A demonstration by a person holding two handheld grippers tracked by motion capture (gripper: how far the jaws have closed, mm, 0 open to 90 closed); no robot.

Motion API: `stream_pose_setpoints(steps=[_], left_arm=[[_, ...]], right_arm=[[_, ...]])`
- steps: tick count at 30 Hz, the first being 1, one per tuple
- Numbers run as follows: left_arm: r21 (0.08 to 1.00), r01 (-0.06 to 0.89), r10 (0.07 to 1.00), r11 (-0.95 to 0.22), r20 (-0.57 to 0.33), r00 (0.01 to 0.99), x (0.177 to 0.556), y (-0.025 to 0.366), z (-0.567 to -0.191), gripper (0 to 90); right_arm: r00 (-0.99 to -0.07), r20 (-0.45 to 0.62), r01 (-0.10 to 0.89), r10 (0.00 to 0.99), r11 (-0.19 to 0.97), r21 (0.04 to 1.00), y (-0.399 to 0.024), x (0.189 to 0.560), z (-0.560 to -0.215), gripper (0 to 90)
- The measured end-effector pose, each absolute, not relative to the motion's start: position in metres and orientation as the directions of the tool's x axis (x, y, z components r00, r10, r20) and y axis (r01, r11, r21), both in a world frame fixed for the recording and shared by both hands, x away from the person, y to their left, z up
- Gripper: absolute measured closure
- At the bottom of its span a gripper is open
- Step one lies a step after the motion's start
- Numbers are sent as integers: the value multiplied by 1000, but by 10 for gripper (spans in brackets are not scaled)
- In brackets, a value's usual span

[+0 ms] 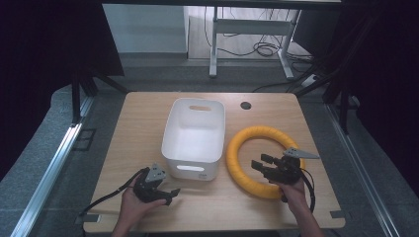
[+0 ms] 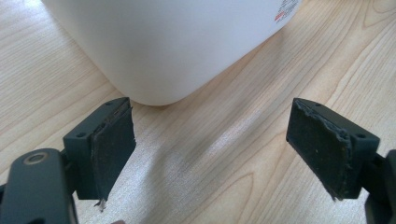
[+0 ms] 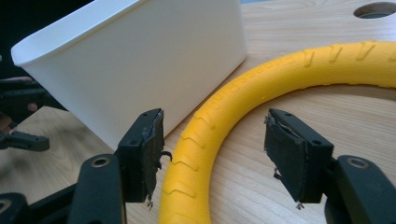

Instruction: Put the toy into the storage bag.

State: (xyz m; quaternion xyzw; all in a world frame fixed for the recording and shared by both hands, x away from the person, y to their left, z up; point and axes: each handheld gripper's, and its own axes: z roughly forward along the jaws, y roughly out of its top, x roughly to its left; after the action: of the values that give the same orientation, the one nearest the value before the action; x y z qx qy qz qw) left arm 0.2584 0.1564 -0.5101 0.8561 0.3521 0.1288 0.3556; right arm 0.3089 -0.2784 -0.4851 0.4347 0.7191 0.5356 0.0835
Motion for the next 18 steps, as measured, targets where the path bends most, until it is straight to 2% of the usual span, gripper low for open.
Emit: stream_pose_setpoints(steps=[6,13,18], left_arm=[[696,514,689,-502,-37,724,260,155,-512,156],[694,514,692,-505,-30,721,257,155,-512,156],[699,516,702,-495,-28,712,255,158,-507,155]], right_arm=[[-595,370,546,713,22,837,-285,310,-484,344],[-611,339,545,715,70,836,-284,306,-475,326],[-652,326,564,685,150,812,-271,306,-468,319]])
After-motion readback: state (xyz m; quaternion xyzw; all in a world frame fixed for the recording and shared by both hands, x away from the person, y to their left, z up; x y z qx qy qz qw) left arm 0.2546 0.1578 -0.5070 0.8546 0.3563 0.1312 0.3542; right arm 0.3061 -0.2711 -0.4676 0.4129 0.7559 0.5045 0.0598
